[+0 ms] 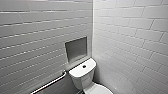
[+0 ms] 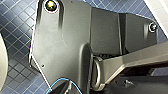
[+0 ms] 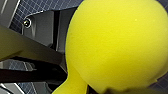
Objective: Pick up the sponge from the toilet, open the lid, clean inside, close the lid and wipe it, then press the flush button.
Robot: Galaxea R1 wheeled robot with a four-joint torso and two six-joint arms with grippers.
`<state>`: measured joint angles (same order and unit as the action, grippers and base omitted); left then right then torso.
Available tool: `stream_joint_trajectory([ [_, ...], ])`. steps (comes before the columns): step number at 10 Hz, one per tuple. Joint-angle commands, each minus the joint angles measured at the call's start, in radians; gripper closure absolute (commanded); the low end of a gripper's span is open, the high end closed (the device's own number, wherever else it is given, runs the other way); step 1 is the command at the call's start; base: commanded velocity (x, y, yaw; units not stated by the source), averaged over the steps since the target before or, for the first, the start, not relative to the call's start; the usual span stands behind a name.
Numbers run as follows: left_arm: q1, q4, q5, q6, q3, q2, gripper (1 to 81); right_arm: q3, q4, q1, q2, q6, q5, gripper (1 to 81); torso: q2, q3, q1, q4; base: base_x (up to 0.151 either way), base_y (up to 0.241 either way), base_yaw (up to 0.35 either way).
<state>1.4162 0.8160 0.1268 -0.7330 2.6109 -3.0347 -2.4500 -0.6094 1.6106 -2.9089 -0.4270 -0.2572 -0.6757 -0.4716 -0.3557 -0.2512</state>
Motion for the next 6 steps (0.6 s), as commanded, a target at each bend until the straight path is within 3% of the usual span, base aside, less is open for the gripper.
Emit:
stream_joint_trajectory([
  [1,-0.032,0.006,0.057,0.018,0.003,-0.012,1.0,-0.015,0.02,-0.011,-0.006,-0.002,0.105,81.1,0.098,-0.002,0.063,0.0,0.0,0.0,0.0],
  [3,-0.033,0.005,0.059,0.018,0.003,-0.014,1.0,-0.033,0.02,-0.014,-0.018,-0.002,0.11,81.1,0.159,0.03,0.105,0.0,0.0,0.0,0.0],
  [4,-0.032,0.006,0.059,0.02,0.003,-0.015,1.0,-0.046,0.02,-0.016,-0.028,-0.003,0.11,81.1,0.189,0.109,0.123,0.0,0.0,0.0,0.0],
  [6,-0.032,0.005,0.059,0.02,0.005,-0.015,1.0,-0.066,0.022,-0.016,-0.04,-0.003,0.11,81.1,0.249,0.153,0.163,0.0,0.0,0.0,0.0],
])
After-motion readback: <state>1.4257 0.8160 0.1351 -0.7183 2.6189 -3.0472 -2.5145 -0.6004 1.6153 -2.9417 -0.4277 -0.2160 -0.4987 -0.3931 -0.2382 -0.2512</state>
